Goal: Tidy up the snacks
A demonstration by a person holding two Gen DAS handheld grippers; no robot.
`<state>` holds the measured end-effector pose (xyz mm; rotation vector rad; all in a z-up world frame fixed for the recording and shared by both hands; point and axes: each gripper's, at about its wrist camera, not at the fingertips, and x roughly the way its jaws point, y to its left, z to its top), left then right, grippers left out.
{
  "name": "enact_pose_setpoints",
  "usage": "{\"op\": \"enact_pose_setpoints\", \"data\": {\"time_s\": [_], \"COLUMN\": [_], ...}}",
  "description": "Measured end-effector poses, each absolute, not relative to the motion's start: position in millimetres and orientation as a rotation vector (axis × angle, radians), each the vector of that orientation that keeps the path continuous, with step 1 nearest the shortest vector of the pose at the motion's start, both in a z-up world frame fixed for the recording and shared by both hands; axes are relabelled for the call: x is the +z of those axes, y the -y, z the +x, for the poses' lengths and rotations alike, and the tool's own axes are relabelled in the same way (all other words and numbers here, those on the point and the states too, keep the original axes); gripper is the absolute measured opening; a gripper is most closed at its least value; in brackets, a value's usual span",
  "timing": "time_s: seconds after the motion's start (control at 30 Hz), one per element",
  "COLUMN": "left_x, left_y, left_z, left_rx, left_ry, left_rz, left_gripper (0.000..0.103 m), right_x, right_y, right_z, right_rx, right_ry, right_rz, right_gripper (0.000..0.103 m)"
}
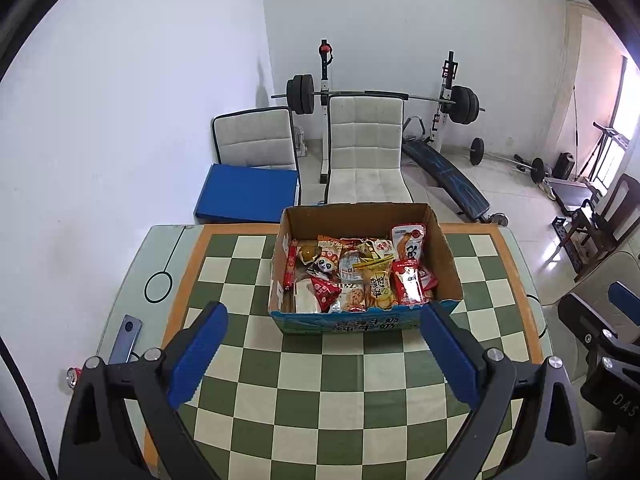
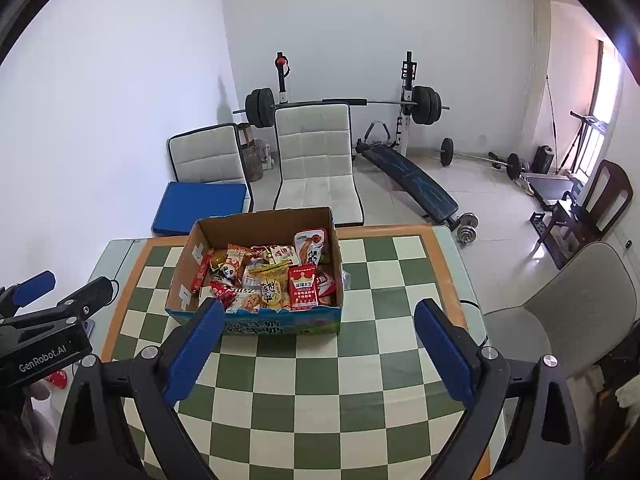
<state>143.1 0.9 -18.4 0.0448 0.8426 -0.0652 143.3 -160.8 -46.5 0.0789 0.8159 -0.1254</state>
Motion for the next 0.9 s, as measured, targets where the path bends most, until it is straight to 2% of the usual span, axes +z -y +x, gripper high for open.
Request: {"op": "enact_pose_setpoints", "data": {"time_s": [0.9], "left_x": [-26.9], "left_y": [7.2], "left_z": [135.9], "left_rx": [-0.103], "left_ry": [-0.861], "left_rz": [0.058], "left_gripper": [0.098], "right_x": [-52.2], "right_y": [160.5], "right_z": [146.1], "right_rx": [-0.124], "right_ry": [-0.823], "right_rz": [0.086], "right_gripper": [0.098]}}
